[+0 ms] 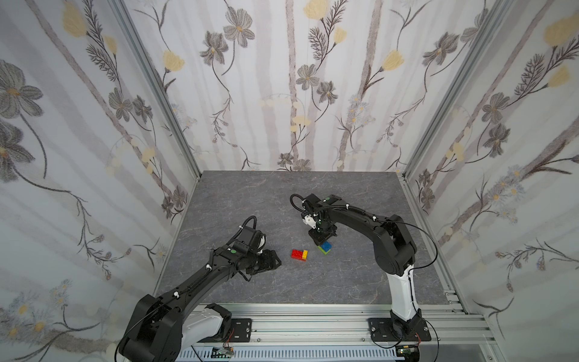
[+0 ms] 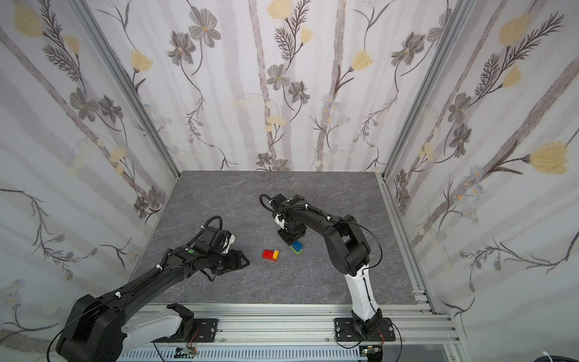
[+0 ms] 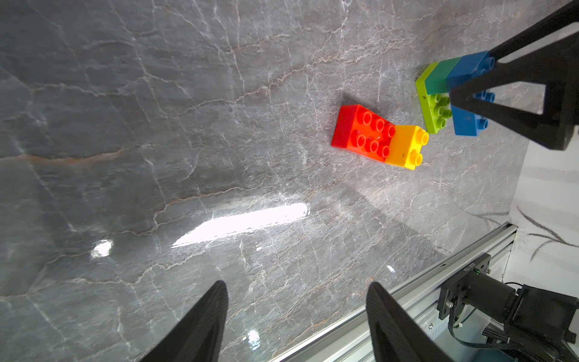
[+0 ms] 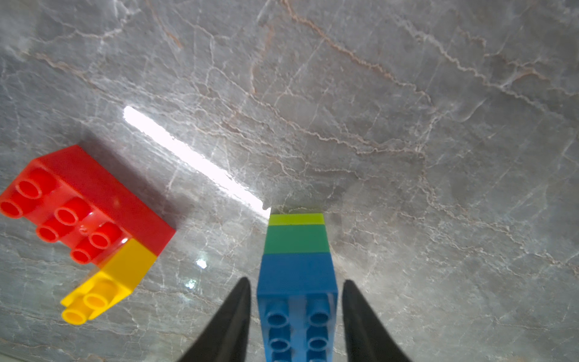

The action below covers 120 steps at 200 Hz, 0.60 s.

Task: Assemble the number 5 with lego
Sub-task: Pick up the lego brick from the center of the board.

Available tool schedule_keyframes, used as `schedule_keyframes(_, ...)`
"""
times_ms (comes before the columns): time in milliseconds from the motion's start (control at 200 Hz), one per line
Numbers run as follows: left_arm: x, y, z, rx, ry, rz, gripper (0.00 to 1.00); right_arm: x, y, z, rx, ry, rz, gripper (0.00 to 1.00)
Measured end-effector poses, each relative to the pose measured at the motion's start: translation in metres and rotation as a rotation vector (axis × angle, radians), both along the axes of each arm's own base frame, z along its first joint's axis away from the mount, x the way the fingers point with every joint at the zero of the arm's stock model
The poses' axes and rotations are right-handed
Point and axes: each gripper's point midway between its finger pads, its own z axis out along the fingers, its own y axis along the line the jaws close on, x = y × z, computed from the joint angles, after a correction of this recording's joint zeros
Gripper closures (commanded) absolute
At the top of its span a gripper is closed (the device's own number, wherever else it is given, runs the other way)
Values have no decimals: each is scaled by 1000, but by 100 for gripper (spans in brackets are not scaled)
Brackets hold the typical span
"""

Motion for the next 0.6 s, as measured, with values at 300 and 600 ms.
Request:
schedule_keyframes(300,0,0,0,-1,-1,0,29,-9,-7,20,23,-32,-12,35)
schedule_keyframes(600,-1,0,0,-4,-1,-2,28,-28,-21,-7,2,-6,-41,32)
